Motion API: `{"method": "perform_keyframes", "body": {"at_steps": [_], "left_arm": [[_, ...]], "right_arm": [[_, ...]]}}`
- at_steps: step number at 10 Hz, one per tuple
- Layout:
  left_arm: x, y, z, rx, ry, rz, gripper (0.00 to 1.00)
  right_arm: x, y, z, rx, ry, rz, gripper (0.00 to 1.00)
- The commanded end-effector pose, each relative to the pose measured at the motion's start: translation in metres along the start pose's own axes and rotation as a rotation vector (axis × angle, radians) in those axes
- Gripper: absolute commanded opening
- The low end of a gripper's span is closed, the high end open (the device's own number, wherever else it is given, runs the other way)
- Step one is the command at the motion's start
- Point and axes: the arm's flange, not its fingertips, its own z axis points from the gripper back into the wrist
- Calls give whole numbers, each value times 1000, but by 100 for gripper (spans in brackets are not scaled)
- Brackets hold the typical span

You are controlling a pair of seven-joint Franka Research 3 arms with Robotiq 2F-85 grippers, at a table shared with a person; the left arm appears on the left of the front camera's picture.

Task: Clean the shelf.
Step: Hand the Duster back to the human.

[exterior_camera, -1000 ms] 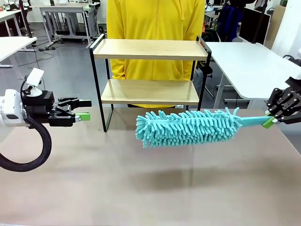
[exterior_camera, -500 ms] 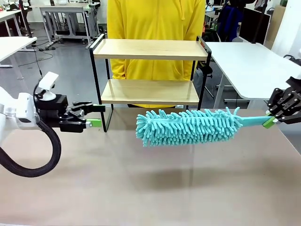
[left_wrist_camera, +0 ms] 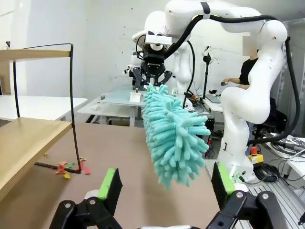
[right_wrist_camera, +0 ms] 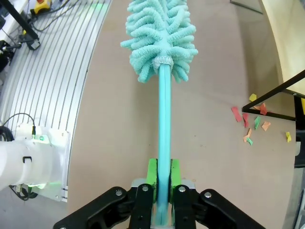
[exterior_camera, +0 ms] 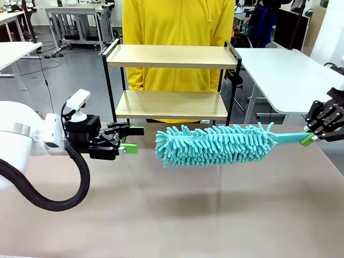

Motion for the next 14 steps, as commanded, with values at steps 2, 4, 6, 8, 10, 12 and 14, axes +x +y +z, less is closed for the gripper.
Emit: {"method": "perform_keyframes", "body": {"at_steps": [2,4,6,8,10,12,14], "left_arm": [[-13,-6,-28,70,-3,-38,100],[-16,6,-50,46,2,-40,100],[-16,14,-70,30,-25,-54,100],[-14,20,-87,6,-36,-59,100],[-17,25,-108,-29,-14,-46,100],[-19,29,-123,-43,6,-41,100],[-20,30,-129,-52,15,-49,100]], "right_arm": [[0,1,2,-9,-37,25,14],[0,1,2,-9,-37,25,14],[0,1,2,-9,-37,25,14],[0,1,2,-9,-37,25,14],[0,1,2,-9,-37,25,14],[0,1,2,-9,-37,25,14],[0,1,2,-9,-37,25,14]]}}
